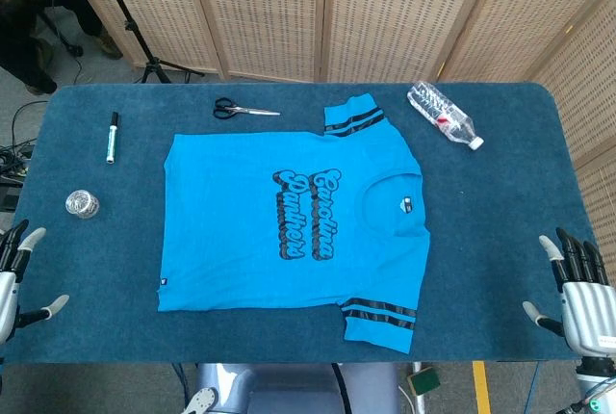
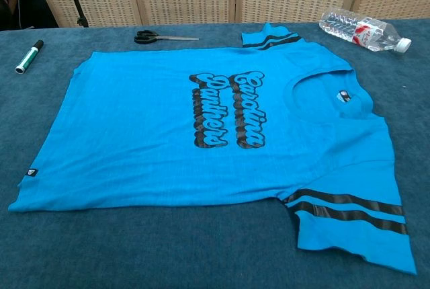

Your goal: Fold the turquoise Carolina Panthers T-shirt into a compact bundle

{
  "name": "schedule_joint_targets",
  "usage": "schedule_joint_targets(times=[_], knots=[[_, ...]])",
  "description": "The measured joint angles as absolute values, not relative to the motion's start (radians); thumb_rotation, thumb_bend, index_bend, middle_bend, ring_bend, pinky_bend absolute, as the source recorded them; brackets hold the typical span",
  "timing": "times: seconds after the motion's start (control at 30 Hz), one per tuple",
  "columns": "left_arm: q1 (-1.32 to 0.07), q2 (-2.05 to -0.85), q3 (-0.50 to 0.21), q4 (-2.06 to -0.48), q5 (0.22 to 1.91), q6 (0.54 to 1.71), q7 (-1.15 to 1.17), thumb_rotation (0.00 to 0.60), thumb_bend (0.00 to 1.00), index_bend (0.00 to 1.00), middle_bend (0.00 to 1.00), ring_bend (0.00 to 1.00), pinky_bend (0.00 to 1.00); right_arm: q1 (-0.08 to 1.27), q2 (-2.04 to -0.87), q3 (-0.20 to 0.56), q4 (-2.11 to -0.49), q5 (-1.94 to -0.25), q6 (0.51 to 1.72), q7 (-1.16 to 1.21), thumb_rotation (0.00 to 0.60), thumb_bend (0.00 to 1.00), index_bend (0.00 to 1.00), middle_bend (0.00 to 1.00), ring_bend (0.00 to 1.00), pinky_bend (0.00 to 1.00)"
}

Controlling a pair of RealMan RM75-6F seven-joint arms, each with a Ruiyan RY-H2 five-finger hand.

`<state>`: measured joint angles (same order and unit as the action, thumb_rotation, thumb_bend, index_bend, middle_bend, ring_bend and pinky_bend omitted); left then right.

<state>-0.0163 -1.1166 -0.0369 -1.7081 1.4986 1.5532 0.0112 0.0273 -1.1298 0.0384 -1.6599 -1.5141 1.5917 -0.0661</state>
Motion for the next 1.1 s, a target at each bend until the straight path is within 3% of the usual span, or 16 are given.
schedule_joint_targets(times=[0.27, 0.5, 0.67, 0.8, 1.1], knots=[[-0.014, -1.117, -0.037, -1.709, 1.503, 1.56, 0.01, 0.6, 0.0, 0.0, 0.0, 0.0, 0.0, 0.027, -1.129, 0.032, -1.657, -1.532, 1.58, -0.073, 0.6, 0.0, 0.0, 0.0, 0.0, 0.0], [-0.018, -1.123, -0.038, -1.706, 1.497, 1.551, 0.024, 0.6, 0.0, 0.0, 0.0, 0.0, 0.0, 0.054, -1.116, -0.029, -1.646, -1.658, 1.522, -0.046, 0.6, 0.01, 0.23, 0.0, 0.0, 0.0], [-0.02, -1.124, -0.044, -1.708, 1.485, 1.546, 0.027, 0.6, 0.0, 0.0, 0.0, 0.0, 0.0, 0.088, -1.144, -0.088, -1.6, -1.799, 1.475, -0.034, 0.6, 0.07, 0.31, 0.0, 0.0, 0.0], [-0.021, -1.124, -0.047, -1.707, 1.477, 1.542, 0.026, 0.6, 0.0, 0.0, 0.0, 0.0, 0.0, 0.121, -1.22, -0.133, -1.538, -1.903, 1.418, -0.075, 0.6, 0.1, 0.33, 0.0, 0.0, 0.0], [-0.028, -1.128, -0.053, -1.704, 1.459, 1.526, 0.034, 0.6, 0.0, 0.0, 0.0, 0.0, 0.0, 0.179, -1.308, -0.155, -1.5, -1.923, 1.301, -0.171, 0.6, 0.15, 0.33, 0.0, 0.0, 0.0]])
